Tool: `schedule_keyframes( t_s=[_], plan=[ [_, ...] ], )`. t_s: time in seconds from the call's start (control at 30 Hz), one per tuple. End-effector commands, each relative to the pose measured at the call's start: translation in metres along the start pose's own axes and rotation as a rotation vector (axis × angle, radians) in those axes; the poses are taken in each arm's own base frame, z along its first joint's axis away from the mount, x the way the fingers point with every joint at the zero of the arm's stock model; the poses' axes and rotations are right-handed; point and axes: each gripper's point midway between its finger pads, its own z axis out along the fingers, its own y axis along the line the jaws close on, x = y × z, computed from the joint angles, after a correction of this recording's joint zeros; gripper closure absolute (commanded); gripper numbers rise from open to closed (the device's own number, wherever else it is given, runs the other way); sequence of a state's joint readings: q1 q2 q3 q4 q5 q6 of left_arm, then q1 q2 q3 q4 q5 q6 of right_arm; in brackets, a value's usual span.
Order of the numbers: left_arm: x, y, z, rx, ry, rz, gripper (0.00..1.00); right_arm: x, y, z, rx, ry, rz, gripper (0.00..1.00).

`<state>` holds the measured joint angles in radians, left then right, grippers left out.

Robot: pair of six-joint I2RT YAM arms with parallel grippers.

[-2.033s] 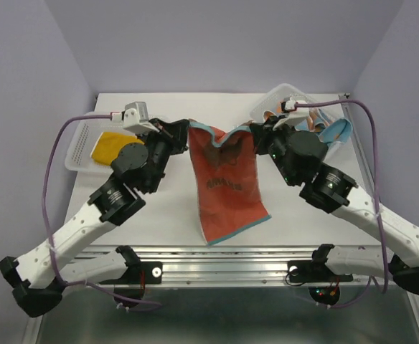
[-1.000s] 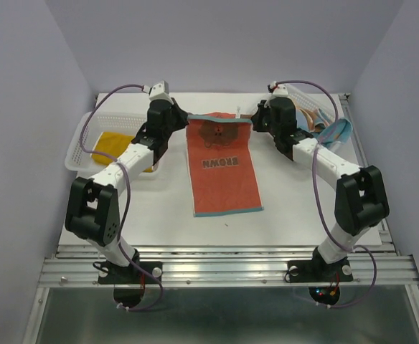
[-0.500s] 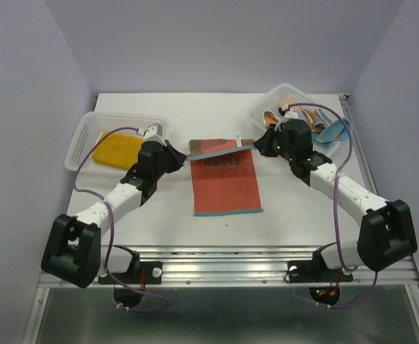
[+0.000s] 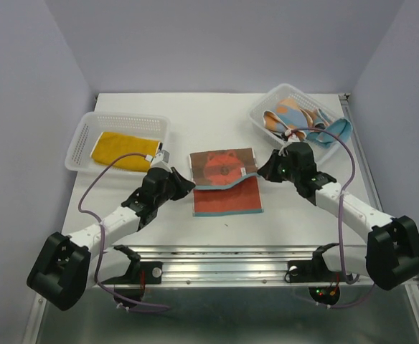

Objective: Fold and stack the towels
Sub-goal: Fold the towel

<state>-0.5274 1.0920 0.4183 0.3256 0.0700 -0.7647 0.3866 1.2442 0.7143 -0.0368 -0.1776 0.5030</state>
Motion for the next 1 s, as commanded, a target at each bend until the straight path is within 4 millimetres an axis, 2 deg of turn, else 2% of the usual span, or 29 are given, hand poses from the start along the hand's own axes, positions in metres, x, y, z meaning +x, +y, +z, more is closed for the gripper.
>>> schedule_keyframes(
  t_s=[0.0,0.23,0.33,0.53,0.6,0.77,0.97],
  plan=[
    [-0.004,-0.014,-0.006,0.042,-0.026,-0.020,1.00,0.011,0.001,-0.011,-0.023,0.008,0.026,0.99],
    [-0.017,-0.021,-0.029,0.049,-0.079,-0.017,1.00,0.014,0.003,-0.026,-0.020,0.015,0.020,0.99],
    [-0.014,-0.019,-0.035,0.054,-0.077,-0.020,1.00,0.020,0.003,-0.030,-0.028,0.030,0.022,0.99],
    [0.017,-0.004,-0.031,0.031,0.004,-0.041,1.00,0.038,0.000,-0.029,-0.042,0.070,0.049,0.99],
    [0.026,0.004,-0.030,0.015,0.021,-0.050,1.00,0.050,-0.005,-0.027,-0.038,0.102,0.066,0.99],
    [0.038,0.008,-0.031,0.024,0.046,-0.059,1.00,0.070,-0.017,-0.026,-0.004,0.143,0.086,0.99],
    [0.060,0.022,-0.034,0.004,0.105,-0.090,1.00,0.086,-0.032,-0.029,0.051,0.185,0.089,0.97]
  ],
)
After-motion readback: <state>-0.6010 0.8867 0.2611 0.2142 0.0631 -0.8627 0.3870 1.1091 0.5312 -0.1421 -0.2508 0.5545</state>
